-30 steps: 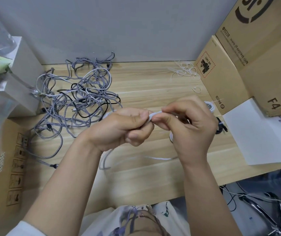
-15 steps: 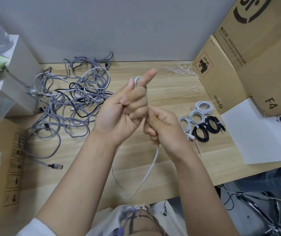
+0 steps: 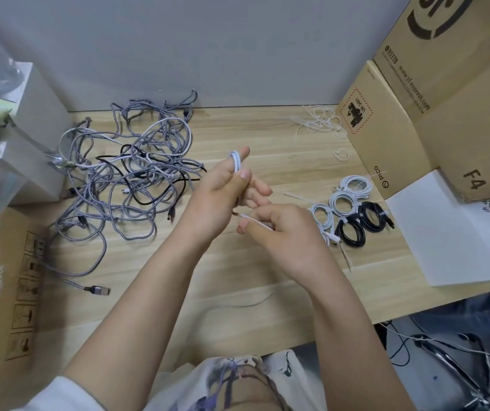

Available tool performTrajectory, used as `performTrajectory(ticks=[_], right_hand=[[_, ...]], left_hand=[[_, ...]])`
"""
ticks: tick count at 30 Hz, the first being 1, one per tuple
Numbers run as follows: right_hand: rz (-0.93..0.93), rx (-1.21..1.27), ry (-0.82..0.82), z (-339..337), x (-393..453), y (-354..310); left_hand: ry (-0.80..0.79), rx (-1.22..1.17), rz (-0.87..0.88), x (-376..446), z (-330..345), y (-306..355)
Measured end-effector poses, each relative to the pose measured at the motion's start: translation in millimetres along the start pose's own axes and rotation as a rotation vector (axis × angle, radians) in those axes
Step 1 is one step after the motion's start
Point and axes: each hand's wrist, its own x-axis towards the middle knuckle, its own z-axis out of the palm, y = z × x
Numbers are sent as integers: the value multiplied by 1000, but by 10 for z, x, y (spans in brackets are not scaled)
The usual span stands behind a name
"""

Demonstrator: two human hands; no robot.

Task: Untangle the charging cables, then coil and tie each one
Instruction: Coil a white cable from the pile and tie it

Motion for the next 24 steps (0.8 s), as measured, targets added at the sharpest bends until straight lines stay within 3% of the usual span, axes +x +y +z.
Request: performTrajectory(ticks=[3, 5, 16, 19, 24], right_hand=[[-73, 18, 123, -18, -23, -19], [-95, 67, 177, -50, -41, -38], [-230, 501, 343, -198, -53, -8], [-197, 503, 406, -260, -57, 46], [-207, 598, 343, -280, -54, 26]], left_hand=[[-42, 294, -44, -18, -4, 5], [-81, 358, -90, -46, 18, 28], [-382, 135, -137, -160, 49, 124], [-519, 28, -202, -164, 12, 100], [-698, -169, -245, -189, -73, 126]])
